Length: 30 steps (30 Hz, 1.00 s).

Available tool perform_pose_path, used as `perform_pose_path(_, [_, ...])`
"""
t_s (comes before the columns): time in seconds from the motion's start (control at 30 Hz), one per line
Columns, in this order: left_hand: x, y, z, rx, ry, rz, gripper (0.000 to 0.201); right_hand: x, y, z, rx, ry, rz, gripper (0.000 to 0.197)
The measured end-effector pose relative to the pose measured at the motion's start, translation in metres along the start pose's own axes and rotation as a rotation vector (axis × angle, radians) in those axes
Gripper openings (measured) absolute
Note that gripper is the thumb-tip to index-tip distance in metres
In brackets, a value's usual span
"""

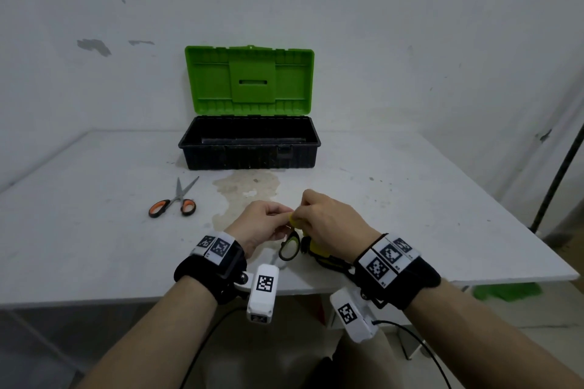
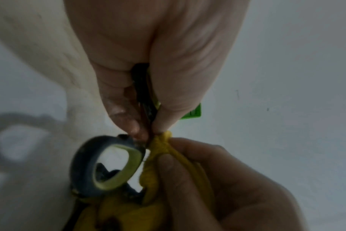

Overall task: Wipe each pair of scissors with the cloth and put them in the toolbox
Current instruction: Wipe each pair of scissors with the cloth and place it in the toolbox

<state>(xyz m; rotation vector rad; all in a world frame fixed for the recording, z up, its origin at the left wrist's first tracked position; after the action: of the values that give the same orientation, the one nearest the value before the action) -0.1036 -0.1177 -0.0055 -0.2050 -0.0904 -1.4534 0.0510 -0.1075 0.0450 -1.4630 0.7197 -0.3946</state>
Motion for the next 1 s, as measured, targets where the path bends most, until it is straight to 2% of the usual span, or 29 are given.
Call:
perform_pose_path(0.1, [-0.002,-0.001,-0.001,0.002,0.026,0.05,0.017,0.006,0.006,-0.005,0.002,-0.04,-0.039,0.017])
perform_pose_path(0.2, [-0.003,-0.003,-0.005,0.057,0.02,0.081,0.021,0.007,0.0,0.004,-0.021,0.025,-0.028,0.021])
perform_pose_path(0.33, [-0.002,-0.002,-0.003,0.197,-0.032,0.029,0.022,0.005,-0.005,0.008,-0.029,0.044,-0.016,0.022])
perform_pose_path(0.43, [0.0,0.0,0.001,0.277,-0.109,-0.047,0.015,0.004,-0.005,0.009,-0.018,0.048,-0.03,0.023])
perform_pose_path(0.5, [0.002,0.001,0.003,0.307,-0.158,-0.082,0.011,0.003,-0.005,0.009,-0.008,0.056,-0.031,0.023])
perform_pose_path(0.6, [0.006,-0.001,0.003,0.32,-0.205,-0.138,0.015,0.002,-0.005,0.009,-0.014,0.045,-0.023,0.023])
perform_pose_path(0.73, [0.009,-0.002,0.001,0.371,-0.239,-0.149,0.012,0.003,-0.004,0.009,-0.021,0.044,-0.031,0.023])
perform_pose_path(1.0, [0.005,0.007,-0.002,0.426,-0.271,-0.088,0.016,0.002,0.004,0.002,0.026,0.071,0.015,0.023])
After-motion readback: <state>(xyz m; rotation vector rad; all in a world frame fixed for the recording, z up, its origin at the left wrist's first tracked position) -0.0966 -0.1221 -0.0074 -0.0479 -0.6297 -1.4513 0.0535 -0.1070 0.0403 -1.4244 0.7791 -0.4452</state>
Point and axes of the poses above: each hand's wrist, its own x-axis away from the middle knuckle, its own y-axis out of the palm, z = x × y, the point moved 2 cm from there along -x, towards the middle knuckle, and after that the axes turned 1 degree about x, right-handed, at the moved point
